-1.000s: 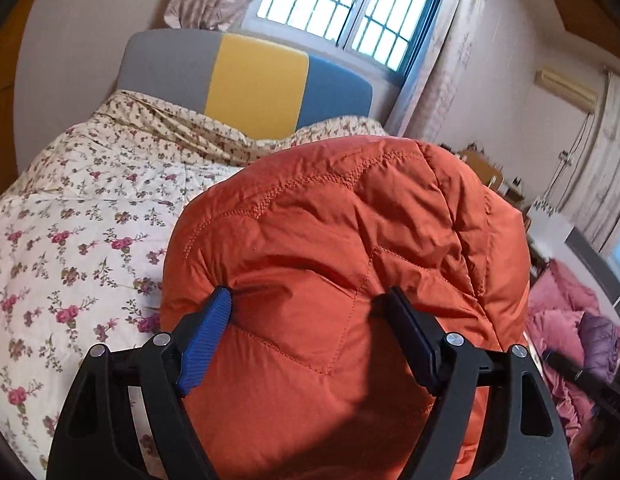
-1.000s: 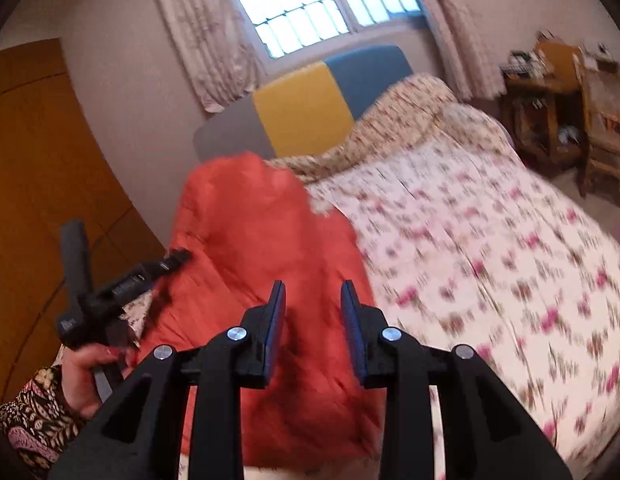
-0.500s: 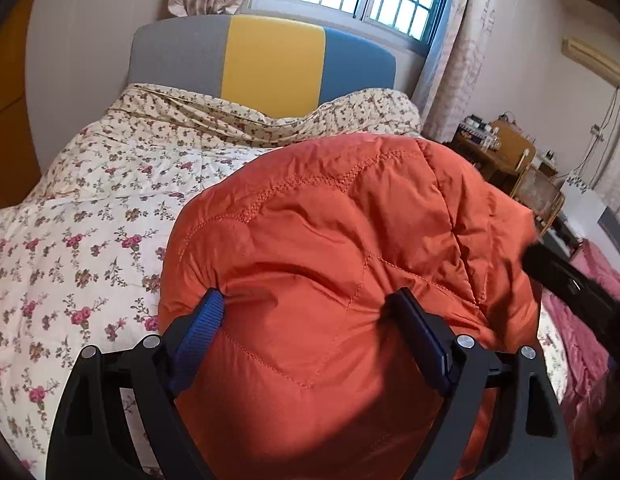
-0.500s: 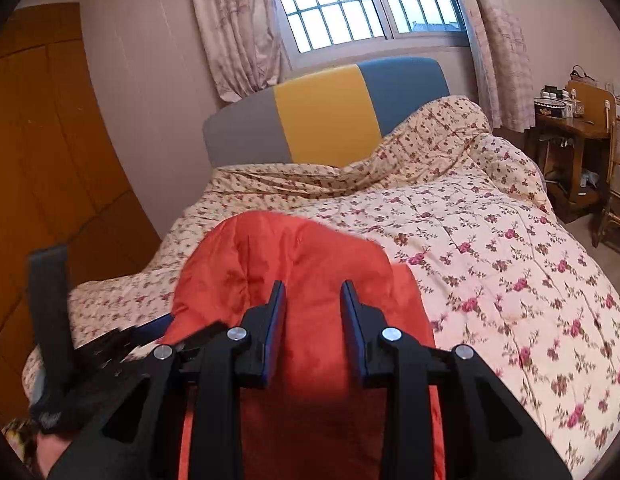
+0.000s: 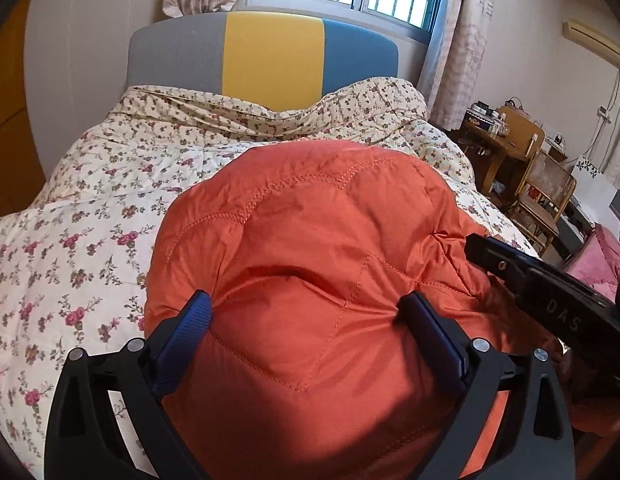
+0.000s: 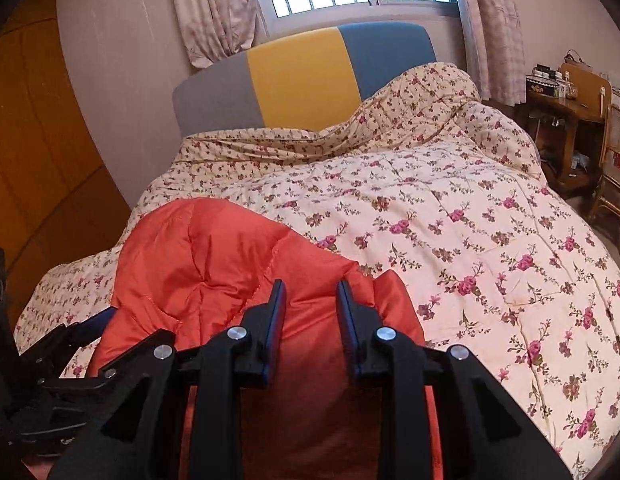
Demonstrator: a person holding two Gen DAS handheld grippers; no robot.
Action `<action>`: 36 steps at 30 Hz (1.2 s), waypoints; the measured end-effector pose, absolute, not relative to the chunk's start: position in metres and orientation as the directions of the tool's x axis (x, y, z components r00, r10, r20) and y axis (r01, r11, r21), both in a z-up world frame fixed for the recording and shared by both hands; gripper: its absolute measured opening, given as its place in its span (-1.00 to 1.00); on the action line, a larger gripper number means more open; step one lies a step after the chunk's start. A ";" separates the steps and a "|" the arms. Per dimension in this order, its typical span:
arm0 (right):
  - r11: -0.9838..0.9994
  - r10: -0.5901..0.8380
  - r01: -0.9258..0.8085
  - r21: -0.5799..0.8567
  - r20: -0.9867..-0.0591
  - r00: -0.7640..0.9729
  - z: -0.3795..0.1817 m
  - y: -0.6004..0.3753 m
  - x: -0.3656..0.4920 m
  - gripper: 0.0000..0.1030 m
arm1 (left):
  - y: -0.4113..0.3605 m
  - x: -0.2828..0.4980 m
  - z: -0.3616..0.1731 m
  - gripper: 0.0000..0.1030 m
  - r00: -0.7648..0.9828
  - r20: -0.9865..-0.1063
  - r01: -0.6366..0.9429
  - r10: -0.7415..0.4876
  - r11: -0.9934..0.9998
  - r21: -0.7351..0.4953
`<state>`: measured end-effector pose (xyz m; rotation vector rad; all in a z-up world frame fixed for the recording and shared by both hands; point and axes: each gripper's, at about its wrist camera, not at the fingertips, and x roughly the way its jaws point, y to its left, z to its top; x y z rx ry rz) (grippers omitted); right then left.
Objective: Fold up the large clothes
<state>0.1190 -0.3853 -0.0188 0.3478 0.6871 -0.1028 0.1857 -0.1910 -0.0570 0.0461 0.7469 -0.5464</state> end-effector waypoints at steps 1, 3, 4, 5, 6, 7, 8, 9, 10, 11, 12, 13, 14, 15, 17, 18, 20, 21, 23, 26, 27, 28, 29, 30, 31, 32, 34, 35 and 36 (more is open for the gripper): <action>0.937 0.022 0.207 0.281 -0.640 0.768 -0.021 -0.385 0.120 -0.53 | -0.191 0.187 -0.059 0.89 0.599 -0.658 0.488 -0.457 0.859 -0.153; 0.936 0.022 0.210 0.281 -0.646 0.763 -0.026 -0.387 0.122 -0.53 | -0.192 0.189 -0.062 0.93 0.592 -0.661 0.489 -0.462 0.857 -0.161; 0.937 0.022 0.212 0.279 -0.652 0.758 -0.029 -0.388 0.123 -0.53 | -0.192 0.190 -0.064 0.93 0.588 -0.663 0.490 -0.463 0.856 -0.164; 0.937 0.021 0.214 0.276 -0.657 0.754 -0.032 -0.389 0.125 -0.53 | -0.192 0.191 -0.065 0.93 0.587 -0.663 0.490 -0.464 0.856 -0.164; 0.936 0.022 0.215 0.277 -0.660 0.751 -0.035 -0.390 0.126 -0.53 | -0.193 0.191 -0.067 0.93 0.587 -0.663 0.490 -0.464 0.856 -0.165; 0.935 0.025 0.217 0.281 -0.662 0.749 -0.038 -0.391 0.127 -0.53 | -0.194 0.192 -0.068 0.93 0.587 -0.664 0.489 -0.464 0.856 -0.166; 0.934 0.027 0.219 0.284 -0.664 0.747 -0.040 -0.392 0.127 -0.52 | -0.195 0.192 -0.069 0.93 0.587 -0.664 0.489 -0.464 0.856 -0.166; 0.931 0.029 0.223 0.288 -0.668 0.744 -0.044 -0.394 0.129 -0.53 | -0.195 0.192 -0.070 0.93 0.587 -0.664 0.489 -0.464 0.856 -0.165; 0.930 0.030 0.225 0.292 -0.669 0.742 -0.046 -0.395 0.129 -0.53 | -0.196 0.192 -0.070 0.93 0.588 -0.663 0.489 -0.464 0.856 -0.166; 0.928 0.032 0.228 0.295 -0.671 0.741 -0.049 -0.396 0.130 -0.53 | -0.197 0.191 -0.072 0.93 0.590 -0.662 0.489 -0.463 0.857 -0.164; 0.927 0.032 0.229 0.296 -0.672 0.740 -0.051 -0.396 0.130 -0.53 | -0.197 0.191 -0.071 0.94 0.591 -0.661 0.489 -0.462 0.857 -0.162; 0.927 0.031 0.231 0.297 -0.674 0.738 -0.053 -0.397 0.131 -0.53 | -0.197 0.191 -0.073 0.94 0.595 -0.659 0.488 -0.461 0.858 -0.160; 0.926 0.031 0.234 0.297 -0.676 0.736 -0.054 -0.398 0.131 -0.53 | -0.198 0.191 -0.074 0.94 0.598 -0.656 0.487 -0.460 0.859 -0.158; 0.925 0.029 0.237 0.296 -0.678 0.734 -0.056 -0.398 0.132 -0.53 | -0.199 0.191 -0.075 0.94 0.602 -0.654 0.487 -0.459 0.860 -0.155; 0.921 0.033 0.242 0.304 -0.682 0.731 -0.062 -0.401 0.133 -0.53 | -0.201 0.190 -0.077 0.94 0.608 -0.651 0.485 -0.454 0.862 -0.148; 0.919 0.036 0.244 0.310 -0.681 0.731 -0.064 -0.402 0.133 -0.53 | -0.203 0.190 -0.078 0.94 0.612 -0.650 0.484 -0.451 0.863 -0.143; 0.913 0.046 0.247 0.325 -0.683 0.729 -0.070 -0.405 0.135 -0.53 | -0.205 0.190 -0.080 0.94 0.616 -0.649 0.483 -0.445 0.865 -0.135; 0.909 0.055 0.248 0.335 -0.686 0.726 -0.073 -0.406 0.136 -0.53 | -0.207 0.191 -0.080 0.94 0.619 -0.649 0.482 -0.443 0.866 -0.132; 0.904 0.069 0.248 0.347 -0.693 0.718 -0.077 -0.409 0.139 -0.53 | -0.210 0.191 -0.081 0.94 0.624 -0.650 0.480 -0.434 0.869 -0.119; 0.898 0.087 0.255 0.360 -0.710 0.699 -0.085 -0.414 0.146 -0.53 | -0.212 0.193 -0.084 0.94 0.625 -0.652 0.478 -0.430 0.870 -0.116; 0.896 0.088 0.256 0.362 -0.712 0.696 -0.087 -0.414 0.147 -0.53 | -0.213 0.195 -0.086 0.94 0.621 -0.653 0.479 -0.434 0.869 -0.121; 0.895 0.091 0.257 0.366 -0.711 0.697 -0.090 -0.414 0.148 -0.53 | -0.213 0.197 -0.087 0.94 0.618 -0.652 0.481 -0.438 0.868 -0.128; 0.893 0.087 0.260 0.367 -0.709 0.700 -0.093 -0.414 0.149 -0.53 | -0.213 0.197 -0.089 0.94 0.617 -0.650 0.482 -0.444 0.866 -0.134; 0.894 0.079 0.265 0.361 -0.709 0.700 -0.095 -0.413 0.151 -0.53 | -0.212 0.199 -0.091 0.94 0.616 -0.645 0.483 -0.451 0.864 -0.142; 0.896 0.071 0.268 0.354 -0.711 0.700 -0.096 -0.412 0.151 -0.53 | -0.212 0.200 -0.093 0.94 0.618 -0.641 0.483 -0.454 0.863 -0.147; 0.897 0.065 0.271 0.349 -0.711 0.700 -0.097 -0.412 0.152 -0.53 | -0.212 0.201 -0.095 0.94 0.620 -0.639 0.482 -0.454 0.864 -0.146; 0.896 0.068 0.268 0.354 -0.707 0.704 -0.098 -0.412 0.150 -0.53 | -0.213 0.200 -0.096 0.94 0.630 -0.636 0.479 -0.446 0.867 -0.134; 0.896 0.069 0.266 0.355 -0.704 0.707 -0.098 -0.412 0.149 -0.53 | -0.213 0.199 -0.096 0.94 0.632 -0.634 0.479 -0.445 0.868 -0.131; 0.896 0.069 0.265 0.356 -0.701 0.709 -0.098 -0.411 0.148 -0.53 | -0.212 0.197 -0.095 0.94 0.634 -0.629 0.481 -0.450 0.866 -0.134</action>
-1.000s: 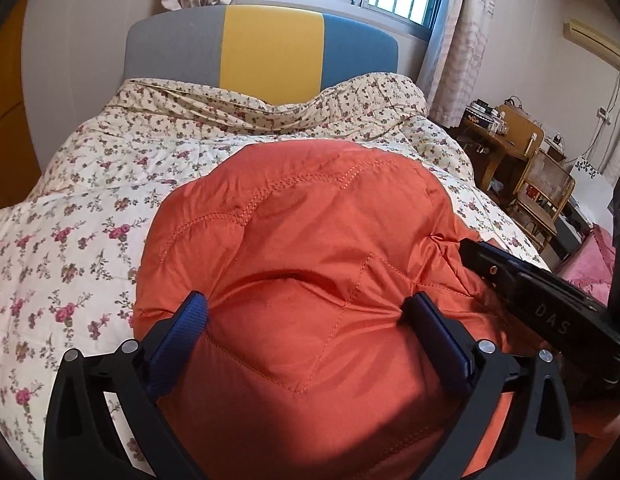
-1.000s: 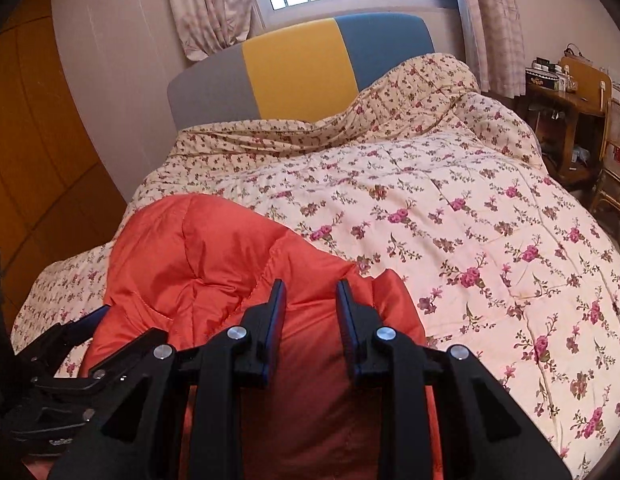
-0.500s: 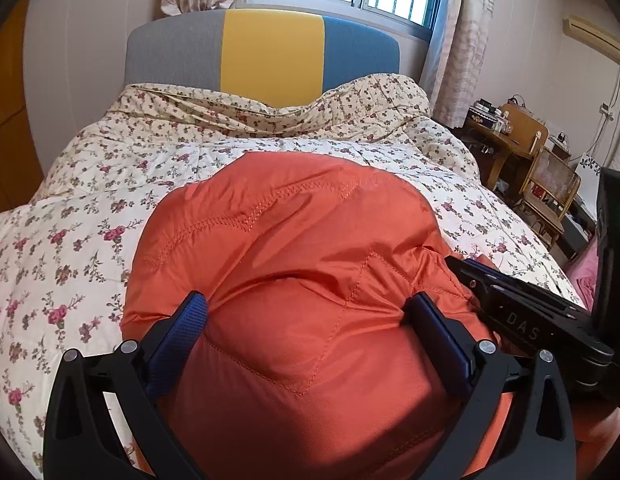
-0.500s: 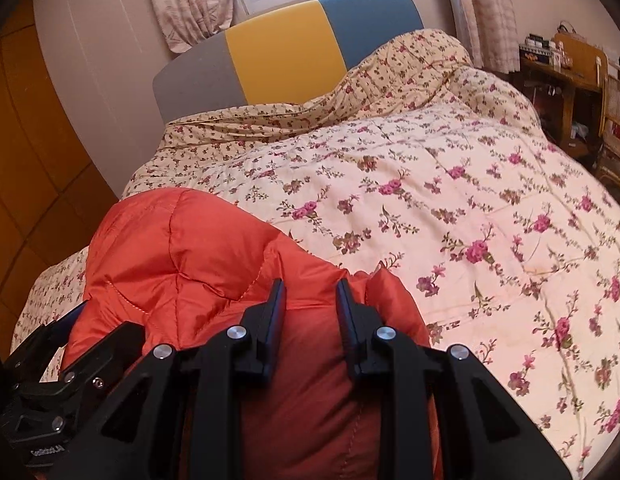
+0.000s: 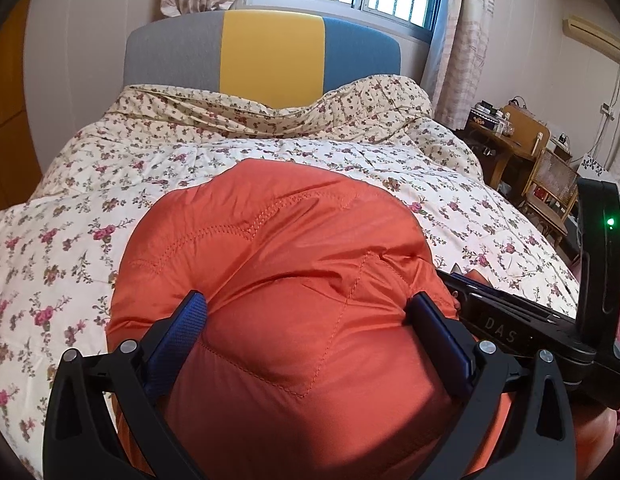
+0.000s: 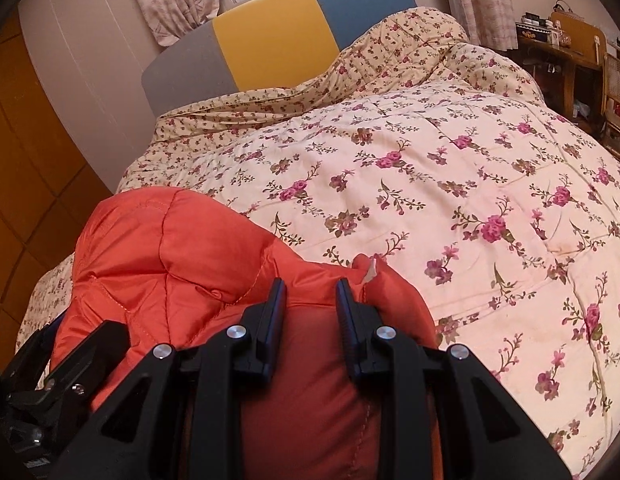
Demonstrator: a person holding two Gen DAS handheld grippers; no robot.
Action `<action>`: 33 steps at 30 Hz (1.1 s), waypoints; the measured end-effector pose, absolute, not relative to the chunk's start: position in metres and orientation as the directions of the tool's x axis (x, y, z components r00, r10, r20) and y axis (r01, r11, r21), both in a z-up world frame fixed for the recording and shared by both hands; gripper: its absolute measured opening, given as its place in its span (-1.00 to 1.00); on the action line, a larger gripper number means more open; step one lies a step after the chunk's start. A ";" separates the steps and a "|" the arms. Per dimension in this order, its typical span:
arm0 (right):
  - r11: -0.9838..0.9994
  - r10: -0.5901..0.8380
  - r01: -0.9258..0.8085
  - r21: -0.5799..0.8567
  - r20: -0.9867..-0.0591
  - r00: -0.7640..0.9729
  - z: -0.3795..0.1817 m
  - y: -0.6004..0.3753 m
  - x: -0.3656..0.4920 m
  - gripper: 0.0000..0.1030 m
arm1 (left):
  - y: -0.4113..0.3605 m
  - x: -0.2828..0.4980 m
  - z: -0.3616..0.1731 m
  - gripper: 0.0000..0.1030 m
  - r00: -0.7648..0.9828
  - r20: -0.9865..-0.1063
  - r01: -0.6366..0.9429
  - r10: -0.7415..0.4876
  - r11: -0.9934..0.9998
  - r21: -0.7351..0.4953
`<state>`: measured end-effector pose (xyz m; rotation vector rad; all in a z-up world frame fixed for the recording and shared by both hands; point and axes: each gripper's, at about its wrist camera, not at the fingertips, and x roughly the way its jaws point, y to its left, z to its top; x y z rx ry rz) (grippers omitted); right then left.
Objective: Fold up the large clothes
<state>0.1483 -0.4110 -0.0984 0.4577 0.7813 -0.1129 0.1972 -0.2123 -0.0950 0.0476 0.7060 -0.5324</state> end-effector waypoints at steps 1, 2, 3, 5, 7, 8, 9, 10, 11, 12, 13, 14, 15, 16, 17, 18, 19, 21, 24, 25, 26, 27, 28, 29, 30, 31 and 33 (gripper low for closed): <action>0.895 0.069 0.265 0.358 -0.698 0.713 -0.098 -0.412 0.147 -0.53 | -0.210 0.195 -0.093 0.94 0.634 -0.624 0.484 -0.457 0.864 -0.140; 0.893 0.069 0.267 0.363 -0.696 0.715 -0.099 -0.413 0.147 -0.53 | -0.208 0.194 -0.089 0.94 0.632 -0.623 0.485 -0.461 0.862 -0.146; 0.891 0.070 0.268 0.366 -0.695 0.716 -0.099 -0.414 0.147 -0.53 | -0.208 0.193 -0.085 0.94 0.627 -0.630 0.483 -0.459 0.863 -0.148; 0.888 0.075 0.267 0.374 -0.690 0.720 -0.099 -0.415 0.145 -0.53 | -0.205 0.192 -0.074 0.94 0.618 -0.642 0.472 -0.454 0.867 -0.159; 0.888 0.072 0.267 0.373 -0.688 0.722 -0.097 -0.415 0.145 -0.53 | -0.201 0.196 -0.058 0.94 0.654 -0.620 0.421 -0.434 0.889 -0.178; 0.889 0.069 0.267 0.371 -0.687 0.723 -0.097 -0.415 0.144 -0.53 | -0.201 0.201 -0.052 0.94 0.675 -0.618 0.387 -0.402 0.907 -0.167; 0.890 0.066 0.268 0.368 -0.686 0.724 -0.096 -0.415 0.144 -0.53 | -0.203 0.206 -0.050 0.94 0.683 -0.624 0.365 -0.379 0.918 -0.158; 0.891 0.064 0.269 0.367 -0.686 0.725 -0.096 -0.415 0.144 -0.53 | -0.205 0.215 -0.050 0.94 0.685 -0.641 0.332 -0.347 0.931 -0.149; 0.890 0.061 0.271 0.366 -0.686 0.725 -0.096 -0.415 0.143 -0.53 | -0.206 0.221 -0.052 0.94 0.677 -0.656 0.315 -0.333 0.937 -0.151; 0.889 0.060 0.275 0.366 -0.688 0.723 -0.096 -0.415 0.143 -0.53 | -0.209 0.232 -0.059 0.94 0.655 -0.684 0.297 -0.321 0.942 -0.158; 0.888 0.058 0.278 0.365 -0.691 0.721 -0.096 -0.415 0.144 -0.53 | -0.213 0.240 -0.065 0.94 0.640 -0.706 0.286 -0.303 0.947 -0.147; 0.889 0.056 0.280 0.362 -0.694 0.718 -0.096 -0.415 0.144 -0.53 | -0.218 0.244 -0.072 0.94 0.635 -0.718 0.291 -0.285 0.949 -0.119; 0.892 0.051 0.282 0.354 -0.698 0.714 -0.096 -0.414 0.145 -0.53 | -0.221 0.245 -0.076 0.94 0.637 -0.720 0.298 -0.277 0.949 -0.102; 0.895 0.045 0.284 0.345 -0.701 0.711 -0.096 -0.413 0.146 -0.53 | -0.223 0.246 -0.080 0.94 0.639 -0.721 0.300 -0.269 0.950 -0.088; 0.898 0.039 0.284 0.337 -0.703 0.710 -0.097 -0.412 0.146 -0.53 | -0.223 0.247 -0.083 0.94 0.641 -0.720 0.303 -0.267 0.949 -0.083; 0.902 0.031 0.285 0.325 -0.706 0.708 -0.097 -0.410 0.147 -0.52 | -0.223 0.249 -0.090 0.94 0.639 -0.719 0.308 -0.272 0.948 -0.084; 0.905 0.022 0.287 0.314 -0.708 0.706 -0.097 -0.408 0.148 -0.52 | -0.222 0.250 -0.094 0.94 0.635 -0.721 0.311 -0.279 0.946 -0.092; 0.908 0.014 0.287 0.304 -0.709 0.705 -0.097 -0.407 0.149 -0.52 | -0.218 0.251 -0.100 0.94 0.637 -0.713 0.312 -0.293 0.944 -0.110; 0.909 0.016 0.283 0.305 -0.706 0.708 -0.098 -0.406 0.149 -0.52 | -0.216 0.252 -0.105 0.94 0.641 -0.704 0.314 -0.305 0.942 -0.122; 0.909 0.021 0.279 0.311 -0.702 0.712 -0.098 -0.408 0.148 -0.51 | -0.215 0.251 -0.104 0.94 0.646 -0.699 0.314 -0.306 0.942 -0.121; 0.907 0.031 0.272 0.322 -0.695 0.718 -0.098 -0.409 0.146 -0.51 | -0.216 0.250 -0.104 0.94 0.649 -0.696 0.314 -0.306 0.942 -0.121; 0.903 0.046 0.265 0.338 -0.690 0.722 -0.097 -0.411 0.145 -0.50 | -0.214 0.249 -0.103 0.94 0.654 -0.692 0.314 -0.307 0.942 -0.122; 0.902 0.054 0.260 0.345 -0.688 0.724 -0.095 -0.412 0.144 -0.49 | -0.213 0.246 -0.101 0.94 0.656 -0.688 0.315 -0.309 0.941 -0.122; 0.902 0.062 0.253 0.349 -0.686 0.725 -0.092 -0.412 0.144 -0.49 | -0.212 0.243 -0.099 0.94 0.659 -0.685 0.318 -0.312 0.940 -0.122; 0.903 0.067 0.246 0.351 -0.684 0.727 -0.088 -0.412 0.142 -0.48 | -0.209 0.236 -0.096 0.94 0.663 -0.679 0.324 -0.315 0.939 -0.119; 0.906 0.071 0.239 0.351 -0.680 0.730 -0.082 -0.412 0.141 -0.48 | -0.205 0.231 -0.094 0.94 0.664 -0.674 0.331 -0.324 0.936 -0.124; 0.905 0.081 0.222 0.363 -0.660 0.747 -0.068 -0.411 0.137 -0.44 | -0.195 0.221 -0.088 0.94 0.654 -0.672 0.339 -0.348 0.929 -0.151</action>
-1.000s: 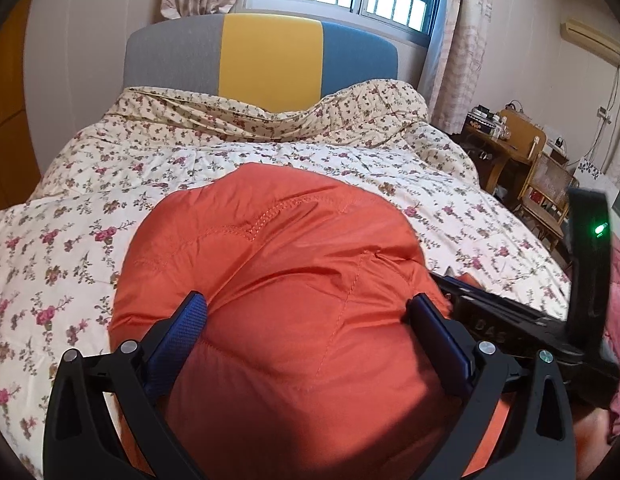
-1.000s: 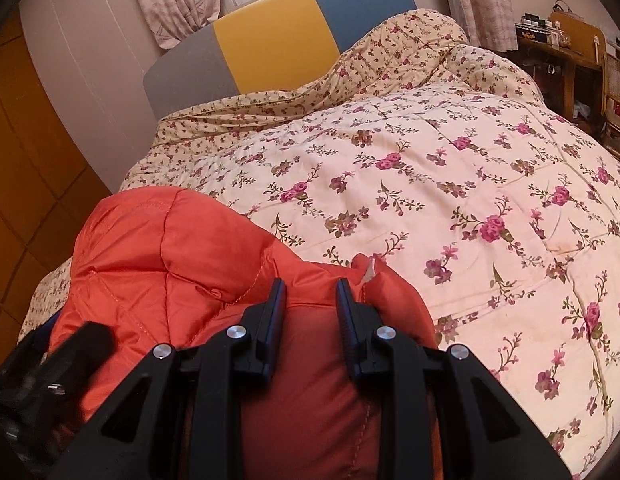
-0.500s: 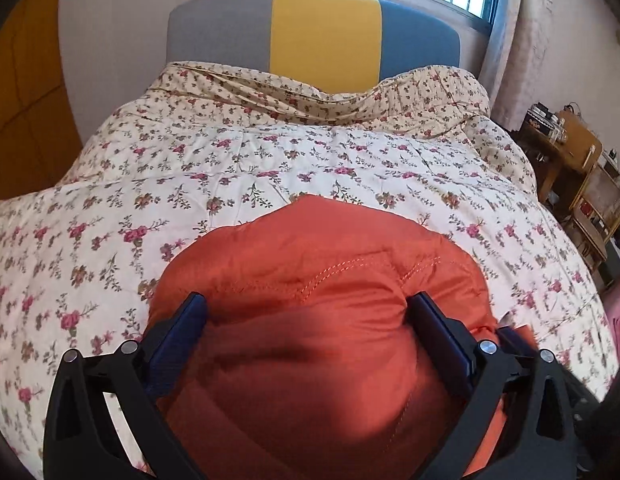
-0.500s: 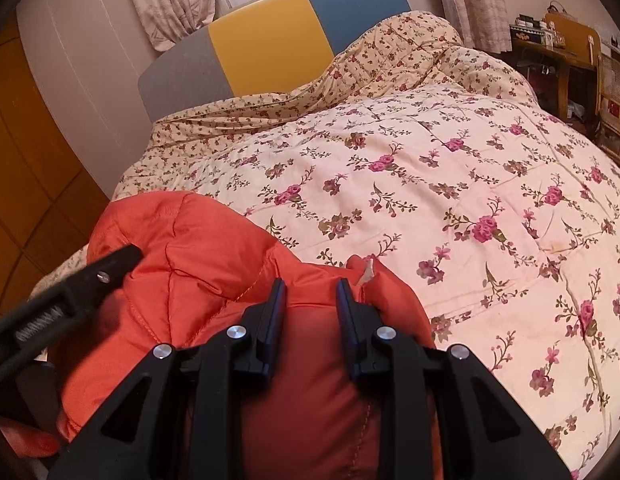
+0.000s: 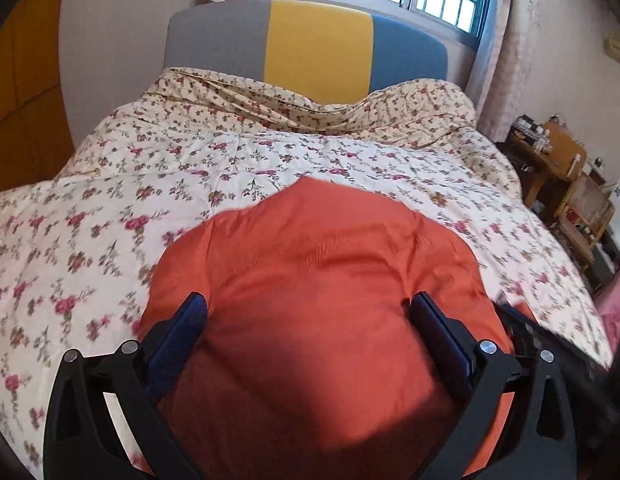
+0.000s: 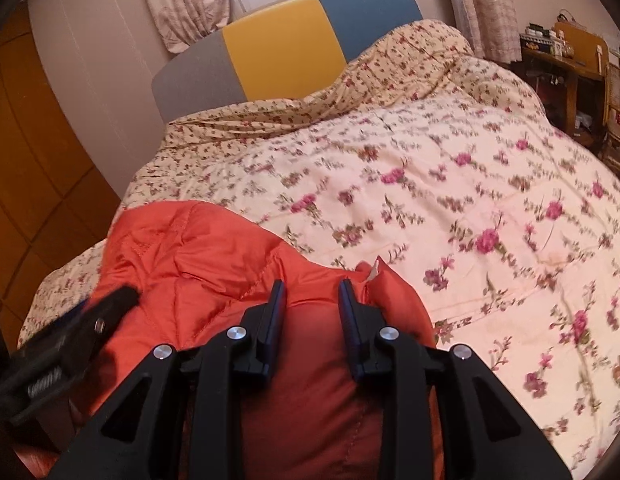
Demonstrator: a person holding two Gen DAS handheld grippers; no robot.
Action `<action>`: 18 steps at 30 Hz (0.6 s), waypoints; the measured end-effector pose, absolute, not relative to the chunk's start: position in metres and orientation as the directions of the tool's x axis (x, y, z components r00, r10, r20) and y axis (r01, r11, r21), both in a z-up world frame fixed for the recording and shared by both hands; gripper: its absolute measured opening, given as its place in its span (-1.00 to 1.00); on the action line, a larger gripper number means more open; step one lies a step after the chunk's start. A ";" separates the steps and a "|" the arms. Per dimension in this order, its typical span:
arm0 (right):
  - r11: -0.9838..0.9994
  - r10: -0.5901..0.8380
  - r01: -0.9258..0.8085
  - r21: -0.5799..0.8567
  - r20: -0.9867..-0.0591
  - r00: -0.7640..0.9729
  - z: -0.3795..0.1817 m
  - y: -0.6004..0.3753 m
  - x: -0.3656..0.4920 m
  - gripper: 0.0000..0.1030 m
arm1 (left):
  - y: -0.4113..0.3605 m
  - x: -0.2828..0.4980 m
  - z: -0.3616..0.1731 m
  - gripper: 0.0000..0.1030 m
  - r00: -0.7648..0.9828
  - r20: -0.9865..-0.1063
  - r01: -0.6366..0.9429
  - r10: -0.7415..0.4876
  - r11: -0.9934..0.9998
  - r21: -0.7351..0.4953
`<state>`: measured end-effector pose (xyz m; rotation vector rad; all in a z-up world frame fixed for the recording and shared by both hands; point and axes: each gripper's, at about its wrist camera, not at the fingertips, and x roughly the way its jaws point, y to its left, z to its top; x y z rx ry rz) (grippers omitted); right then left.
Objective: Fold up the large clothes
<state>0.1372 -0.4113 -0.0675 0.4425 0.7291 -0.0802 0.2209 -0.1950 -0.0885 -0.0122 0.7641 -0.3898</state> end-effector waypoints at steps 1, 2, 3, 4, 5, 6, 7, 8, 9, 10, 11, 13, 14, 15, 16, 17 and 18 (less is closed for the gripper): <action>0.904 0.091 0.206 0.375 -0.641 0.762 -0.058 -0.411 0.136 -0.44 | -0.189 0.216 -0.086 0.94 0.649 -0.670 0.340 -0.360 0.925 -0.168; 0.907 0.099 0.187 0.377 -0.623 0.776 -0.048 -0.409 0.136 -0.44 | -0.182 0.211 -0.083 0.94 0.648 -0.667 0.337 -0.368 0.924 -0.183; 0.915 0.106 0.164 0.368 -0.611 0.784 -0.040 -0.406 0.139 -0.43 | -0.179 0.207 -0.081 0.94 0.650 -0.663 0.333 -0.371 0.924 -0.189; 0.925 0.114 0.138 0.353 -0.606 0.788 -0.033 -0.402 0.142 -0.39 | -0.176 0.204 -0.079 0.94 0.655 -0.657 0.332 -0.373 0.923 -0.194; 0.935 0.116 0.119 0.333 -0.607 0.786 -0.029 -0.397 0.146 -0.38 | -0.176 0.203 -0.077 0.94 0.659 -0.654 0.331 -0.371 0.924 -0.191; 0.951 0.115 0.096 0.294 -0.625 0.772 -0.027 -0.391 0.155 -0.37 | -0.179 0.205 -0.077 0.94 0.659 -0.658 0.331 -0.364 0.926 -0.181; 0.962 0.115 0.082 0.262 -0.654 0.748 -0.030 -0.387 0.164 -0.36 | -0.182 0.208 -0.077 0.94 0.655 -0.665 0.333 -0.359 0.927 -0.172; 0.968 0.109 0.080 0.236 -0.689 0.717 -0.038 -0.384 0.174 -0.36 | -0.185 0.212 -0.077 0.94 0.651 -0.671 0.334 -0.355 0.928 -0.167; 0.970 0.104 0.085 0.226 -0.708 0.698 -0.046 -0.384 0.179 -0.35 | -0.188 0.217 -0.077 0.94 0.646 -0.679 0.334 -0.349 0.929 -0.160; 0.969 0.108 0.092 0.230 -0.725 0.680 -0.056 -0.386 0.183 -0.35 | -0.190 0.221 -0.079 0.94 0.642 -0.685 0.334 -0.346 0.930 -0.157; 0.961 0.121 0.107 0.255 -0.737 0.665 -0.067 -0.390 0.186 -0.35 | -0.192 0.224 -0.081 0.94 0.635 -0.691 0.333 -0.344 0.930 -0.157; 0.933 0.153 0.146 0.330 -0.728 0.668 -0.080 -0.400 0.189 -0.38 | -0.191 0.230 -0.089 0.94 0.613 -0.699 0.333 -0.368 0.923 -0.194; 0.927 0.156 0.154 0.341 -0.725 0.671 -0.085 -0.402 0.189 -0.38 | -0.191 0.231 -0.091 0.94 0.615 -0.695 0.332 -0.372 0.922 -0.199; 0.926 0.144 0.165 0.340 -0.721 0.678 -0.090 -0.402 0.190 -0.38 | -0.192 0.230 -0.093 0.94 0.622 -0.691 0.330 -0.369 0.924 -0.196; 0.925 0.136 0.172 0.339 -0.717 0.684 -0.093 -0.403 0.189 -0.38 | -0.195 0.230 -0.095 0.94 0.632 -0.686 0.327 -0.361 0.926 -0.185; 0.923 0.132 0.178 0.342 -0.713 0.688 -0.095 -0.404 0.189 -0.38 | -0.198 0.231 -0.096 0.94 0.638 -0.685 0.326 -0.351 0.929 -0.173; 0.917 0.130 0.188 0.352 -0.709 0.693 -0.099 -0.406 0.189 -0.38 | -0.201 0.232 -0.098 0.94 0.643 -0.684 0.326 -0.345 0.931 -0.163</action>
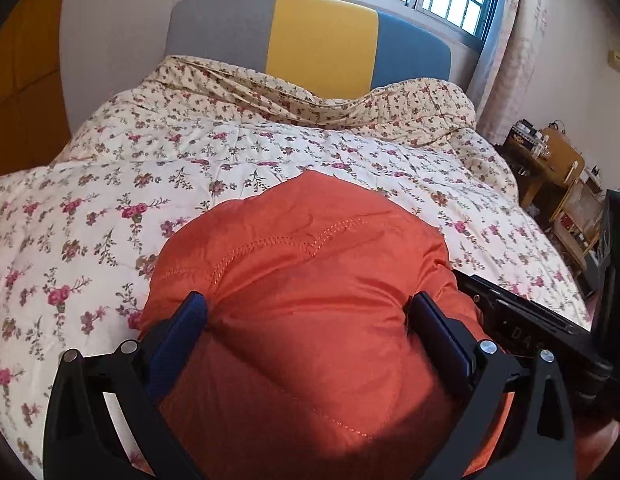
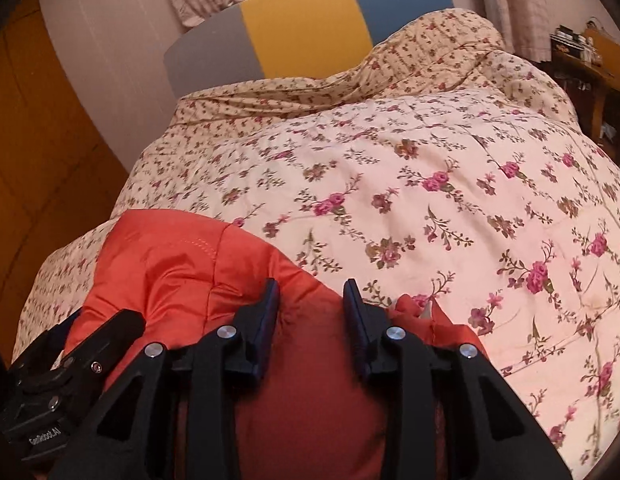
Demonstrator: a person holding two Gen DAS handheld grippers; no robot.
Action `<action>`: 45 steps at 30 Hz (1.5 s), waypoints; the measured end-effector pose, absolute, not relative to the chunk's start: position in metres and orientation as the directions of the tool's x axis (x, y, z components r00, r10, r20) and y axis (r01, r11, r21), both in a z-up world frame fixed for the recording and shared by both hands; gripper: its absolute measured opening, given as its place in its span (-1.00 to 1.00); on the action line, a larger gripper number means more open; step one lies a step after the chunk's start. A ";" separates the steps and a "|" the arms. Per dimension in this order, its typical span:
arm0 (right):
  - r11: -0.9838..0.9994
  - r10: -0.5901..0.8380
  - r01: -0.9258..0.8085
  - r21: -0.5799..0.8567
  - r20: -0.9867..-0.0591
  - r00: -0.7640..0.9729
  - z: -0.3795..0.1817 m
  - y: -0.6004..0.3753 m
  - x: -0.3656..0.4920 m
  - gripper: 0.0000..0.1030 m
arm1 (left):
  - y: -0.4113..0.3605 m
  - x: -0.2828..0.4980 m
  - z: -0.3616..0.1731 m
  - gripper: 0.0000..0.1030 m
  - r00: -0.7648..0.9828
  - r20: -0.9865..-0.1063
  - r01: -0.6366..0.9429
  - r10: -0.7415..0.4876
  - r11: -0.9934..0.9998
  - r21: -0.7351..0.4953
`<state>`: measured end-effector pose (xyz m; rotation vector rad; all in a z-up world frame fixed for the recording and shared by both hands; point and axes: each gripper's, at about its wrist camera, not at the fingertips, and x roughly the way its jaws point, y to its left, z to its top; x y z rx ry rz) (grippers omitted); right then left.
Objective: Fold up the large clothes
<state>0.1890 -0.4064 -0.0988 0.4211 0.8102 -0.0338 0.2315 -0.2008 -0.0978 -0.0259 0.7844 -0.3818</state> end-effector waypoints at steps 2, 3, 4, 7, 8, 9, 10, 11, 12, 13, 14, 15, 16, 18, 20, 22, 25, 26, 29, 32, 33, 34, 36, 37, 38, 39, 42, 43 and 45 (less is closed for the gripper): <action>0.911 0.129 0.199 0.362 -0.705 0.697 -0.102 -0.409 0.190 -0.38 | -0.205 0.234 -0.102 0.94 0.653 -0.674 0.331 -0.344 0.931 -0.154; 0.910 0.127 0.200 0.362 -0.704 0.699 -0.101 -0.409 0.190 -0.38 | -0.205 0.237 -0.103 0.94 0.653 -0.674 0.332 -0.344 0.931 -0.154; 0.912 0.126 0.196 0.361 -0.699 0.704 -0.100 -0.409 0.188 -0.38 | -0.206 0.238 -0.104 0.94 0.654 -0.675 0.332 -0.343 0.931 -0.152; 0.910 0.125 0.193 0.367 -0.687 0.716 -0.095 -0.409 0.180 -0.30 | -0.202 0.234 -0.104 0.94 0.663 -0.661 0.338 -0.351 0.928 -0.153; 0.913 0.101 0.207 0.350 -0.689 0.717 -0.089 -0.408 0.172 -0.27 | -0.200 0.231 -0.103 0.94 0.664 -0.656 0.343 -0.358 0.926 -0.157; 0.917 0.082 0.212 0.338 -0.682 0.727 -0.083 -0.406 0.165 -0.19 | -0.198 0.228 -0.101 0.94 0.664 -0.655 0.348 -0.362 0.924 -0.157; 0.920 0.069 0.207 0.333 -0.658 0.750 -0.074 -0.403 0.152 -0.05 | -0.197 0.224 -0.099 0.94 0.662 -0.655 0.355 -0.365 0.922 -0.155; 0.921 0.068 0.196 0.337 -0.634 0.770 -0.068 -0.402 0.140 0.03 | -0.193 0.219 -0.096 0.94 0.659 -0.655 0.361 -0.370 0.919 -0.157; 0.923 0.067 0.181 0.339 -0.607 0.792 -0.061 -0.400 0.126 0.06 | -0.187 0.211 -0.091 0.94 0.652 -0.656 0.363 -0.380 0.916 -0.170; 0.927 0.061 0.177 0.332 -0.598 0.799 -0.059 -0.398 0.115 0.05 | -0.181 0.202 -0.086 0.94 0.645 -0.657 0.361 -0.389 0.914 -0.187; 0.931 0.049 0.179 0.317 -0.596 0.801 -0.059 -0.397 0.108 0.04 | -0.175 0.192 -0.082 0.94 0.643 -0.654 0.359 -0.398 0.911 -0.202; 0.938 0.028 0.186 0.294 -0.597 0.802 -0.062 -0.395 0.101 0.04 | -0.172 0.183 -0.081 0.94 0.643 -0.652 0.360 -0.403 0.910 -0.207; 0.943 0.011 0.190 0.275 -0.594 0.804 -0.067 -0.393 0.097 0.04 | -0.170 0.174 -0.083 0.94 0.644 -0.649 0.365 -0.405 0.908 -0.204; 0.942 -0.009 0.203 0.267 -0.583 0.812 -0.076 -0.391 0.093 0.04 | -0.172 0.156 -0.089 0.94 0.673 -0.623 0.389 -0.398 0.907 -0.159; 0.938 -0.025 0.222 0.267 -0.584 0.811 -0.081 -0.391 0.095 0.04 | -0.176 0.144 -0.096 0.94 0.708 -0.591 0.405 -0.387 0.908 -0.109; 0.933 -0.022 0.230 0.276 -0.595 0.804 -0.082 -0.394 0.099 0.04 | -0.182 0.139 -0.101 0.94 0.741 -0.563 0.406 -0.365 0.912 -0.058; 0.930 -0.009 0.224 0.292 -0.592 0.806 -0.083 -0.396 0.095 0.06 | -0.185 0.144 -0.104 0.94 0.745 -0.560 0.409 -0.362 0.911 -0.045; 0.929 -0.003 0.221 0.297 -0.590 0.807 -0.083 -0.397 0.093 0.07 | -0.184 0.144 -0.104 0.94 0.744 -0.558 0.411 -0.368 0.910 -0.053; 0.921 0.005 0.228 0.315 -0.596 0.803 -0.074 -0.402 0.085 0.25 | -0.175 0.143 -0.100 0.94 0.727 -0.553 0.427 -0.406 0.899 -0.097; 0.893 0.015 0.262 0.365 -0.607 0.795 -0.066 -0.406 0.064 0.55 | -0.163 0.142 -0.093 0.94 0.673 -0.591 0.462 -0.445 0.877 -0.134; 0.882 0.033 0.264 0.390 -0.611 0.791 -0.065 -0.407 0.059 0.55 | -0.160 0.141 -0.092 0.94 0.659 -0.601 0.470 -0.452 0.872 -0.141; 0.872 0.048 0.267 0.410 -0.616 0.786 -0.065 -0.408 0.054 0.55 | -0.155 0.140 -0.091 0.94 0.643 -0.612 0.476 -0.461 0.866 -0.152; 0.854 0.069 0.280 0.439 -0.628 0.775 -0.065 -0.411 0.044 0.57 | -0.143 0.137 -0.091 0.94 0.615 -0.630 0.470 -0.474 0.862 -0.190; 0.847 0.081 0.284 0.450 -0.636 0.768 -0.065 -0.412 0.040 0.60 | -0.137 0.137 -0.091 0.94 0.597 -0.638 0.463 -0.487 0.858 -0.222; 0.838 0.101 0.284 0.466 -0.644 0.759 -0.066 -0.414 0.037 0.60 | -0.131 0.137 -0.092 0.94 0.579 -0.645 0.452 -0.500 0.854 -0.257; 0.835 0.111 0.283 0.472 -0.648 0.753 -0.066 -0.414 0.035 0.61 | -0.125 0.137 -0.093 0.94 0.564 -0.650 0.440 -0.509 0.852 -0.284; 0.832 0.141 0.279 0.480 -0.669 0.730 -0.066 -0.415 0.031 0.66 | -0.112 0.138 -0.099 0.94 0.516 -0.669 0.412 -0.535 0.840 -0.354; 0.831 0.153 0.276 0.482 -0.676 0.721 -0.067 -0.415 0.031 0.68 | -0.110 0.138 -0.101 0.94 0.500 -0.674 0.407 -0.543 0.835 -0.370; 0.829 0.163 0.283 0.483 -0.692 0.703 -0.068 -0.414 0.031 0.73 | -0.105 0.138 -0.103 0.94 0.477 -0.681 0.400 -0.556 0.827 -0.395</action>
